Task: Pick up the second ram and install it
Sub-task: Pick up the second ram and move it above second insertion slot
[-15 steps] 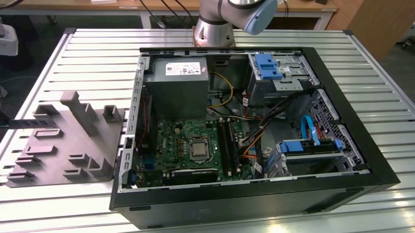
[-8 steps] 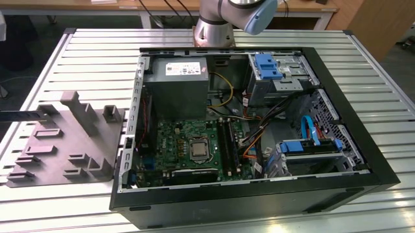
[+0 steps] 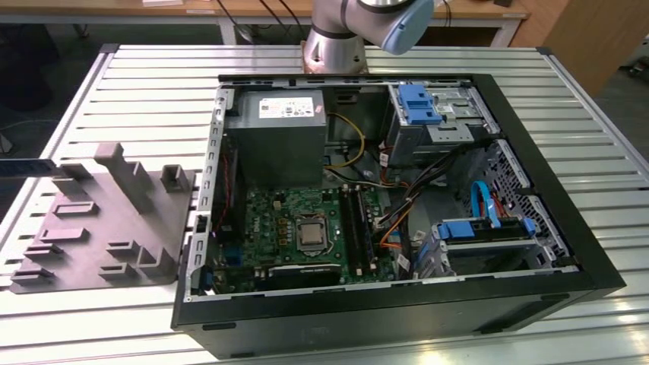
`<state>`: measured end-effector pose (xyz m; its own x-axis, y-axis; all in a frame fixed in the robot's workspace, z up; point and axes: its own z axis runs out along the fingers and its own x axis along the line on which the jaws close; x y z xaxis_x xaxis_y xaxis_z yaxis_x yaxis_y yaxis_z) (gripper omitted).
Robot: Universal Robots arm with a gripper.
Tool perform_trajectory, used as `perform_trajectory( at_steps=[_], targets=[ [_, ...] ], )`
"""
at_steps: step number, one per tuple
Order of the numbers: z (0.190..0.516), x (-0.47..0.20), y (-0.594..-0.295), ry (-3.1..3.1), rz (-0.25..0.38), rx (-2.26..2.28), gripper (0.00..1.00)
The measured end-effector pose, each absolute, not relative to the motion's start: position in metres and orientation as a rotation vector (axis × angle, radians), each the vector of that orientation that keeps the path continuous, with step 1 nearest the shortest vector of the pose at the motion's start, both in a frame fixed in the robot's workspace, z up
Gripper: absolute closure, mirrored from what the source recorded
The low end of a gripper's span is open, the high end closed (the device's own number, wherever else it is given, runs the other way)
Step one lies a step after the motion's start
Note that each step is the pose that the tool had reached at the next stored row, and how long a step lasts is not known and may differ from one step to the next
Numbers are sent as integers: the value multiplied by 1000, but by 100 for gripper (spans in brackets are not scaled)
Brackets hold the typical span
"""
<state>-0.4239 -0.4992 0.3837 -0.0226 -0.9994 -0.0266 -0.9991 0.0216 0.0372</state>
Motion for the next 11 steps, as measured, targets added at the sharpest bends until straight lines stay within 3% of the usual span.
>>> perform_trajectory(
  at_steps=[11],
  targets=[
    [404, -424, -498, -2240, -70, 2191, 88]
  ],
)
